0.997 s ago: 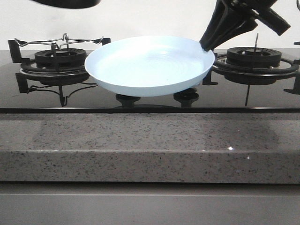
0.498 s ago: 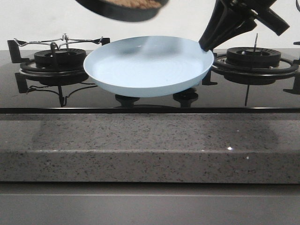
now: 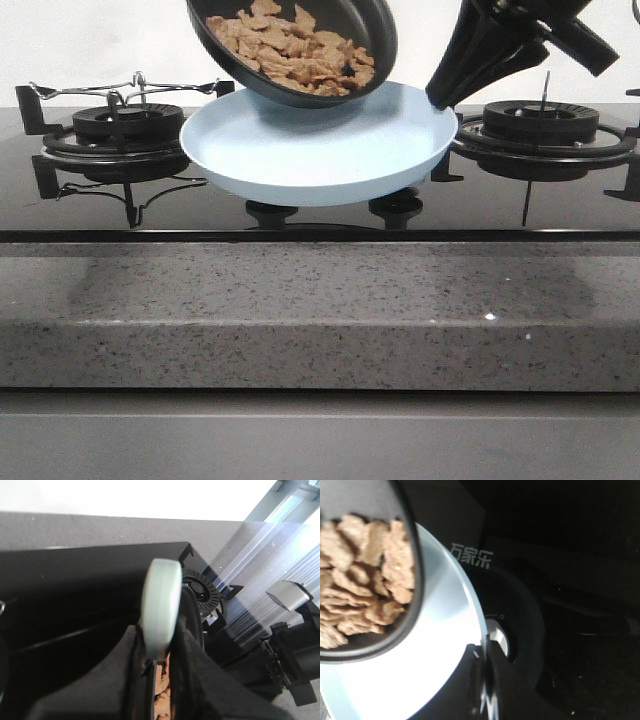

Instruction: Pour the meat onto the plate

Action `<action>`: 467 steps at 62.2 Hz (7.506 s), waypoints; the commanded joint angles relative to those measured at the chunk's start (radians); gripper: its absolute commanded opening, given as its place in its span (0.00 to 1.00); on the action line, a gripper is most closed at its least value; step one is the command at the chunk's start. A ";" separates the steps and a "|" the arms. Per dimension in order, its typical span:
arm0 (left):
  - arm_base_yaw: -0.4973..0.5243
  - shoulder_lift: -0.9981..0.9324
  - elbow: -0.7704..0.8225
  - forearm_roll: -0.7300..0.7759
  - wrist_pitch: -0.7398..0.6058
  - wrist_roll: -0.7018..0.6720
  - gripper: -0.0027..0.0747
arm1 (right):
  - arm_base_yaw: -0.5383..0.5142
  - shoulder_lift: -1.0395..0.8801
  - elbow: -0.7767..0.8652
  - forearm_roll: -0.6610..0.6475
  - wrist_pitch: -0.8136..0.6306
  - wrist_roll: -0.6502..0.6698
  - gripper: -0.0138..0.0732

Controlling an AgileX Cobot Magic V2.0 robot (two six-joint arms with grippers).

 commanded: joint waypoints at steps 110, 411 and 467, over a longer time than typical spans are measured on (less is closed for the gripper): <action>-0.483 -0.188 -0.035 0.692 -0.422 0.159 0.01 | 0.000 -0.051 -0.023 0.045 -0.022 -0.010 0.10; 0.443 -0.215 0.174 -0.071 0.139 -0.152 0.01 | 0.000 -0.051 -0.023 0.045 -0.021 -0.010 0.10; 0.115 -0.796 0.686 0.540 -0.562 -0.192 0.01 | 0.000 -0.051 -0.023 0.045 -0.021 -0.010 0.10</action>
